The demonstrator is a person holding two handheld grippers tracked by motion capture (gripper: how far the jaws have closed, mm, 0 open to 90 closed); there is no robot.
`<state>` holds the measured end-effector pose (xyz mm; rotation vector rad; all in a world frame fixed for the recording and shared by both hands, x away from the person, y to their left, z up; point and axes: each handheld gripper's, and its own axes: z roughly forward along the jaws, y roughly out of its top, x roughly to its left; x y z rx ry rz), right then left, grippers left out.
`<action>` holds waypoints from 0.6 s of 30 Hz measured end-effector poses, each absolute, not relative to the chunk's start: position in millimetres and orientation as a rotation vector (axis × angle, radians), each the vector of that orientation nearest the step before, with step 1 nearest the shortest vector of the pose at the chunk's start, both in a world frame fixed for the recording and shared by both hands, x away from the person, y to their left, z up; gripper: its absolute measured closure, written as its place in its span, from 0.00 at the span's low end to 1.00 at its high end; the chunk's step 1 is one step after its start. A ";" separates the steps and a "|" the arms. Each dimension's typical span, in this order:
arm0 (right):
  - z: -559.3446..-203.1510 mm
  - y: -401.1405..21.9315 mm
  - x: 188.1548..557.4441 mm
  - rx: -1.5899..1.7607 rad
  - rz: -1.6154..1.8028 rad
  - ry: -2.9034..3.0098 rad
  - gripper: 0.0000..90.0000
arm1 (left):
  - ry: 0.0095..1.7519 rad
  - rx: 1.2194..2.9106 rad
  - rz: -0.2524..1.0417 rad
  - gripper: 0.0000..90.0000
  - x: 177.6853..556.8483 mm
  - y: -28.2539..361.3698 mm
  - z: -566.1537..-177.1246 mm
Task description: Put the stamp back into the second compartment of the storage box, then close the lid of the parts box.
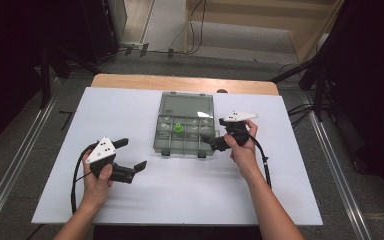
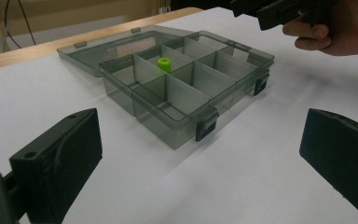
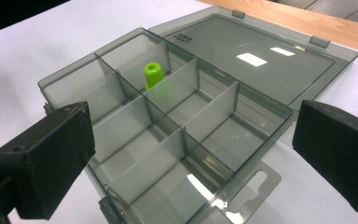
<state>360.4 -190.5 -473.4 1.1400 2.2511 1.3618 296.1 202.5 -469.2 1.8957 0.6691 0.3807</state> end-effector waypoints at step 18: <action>-478.1 -197.3 370.6 1.198 1.377 2.194 0.00 | 0.658 1.909 0.350 0.00 331.6 170.7 -470.9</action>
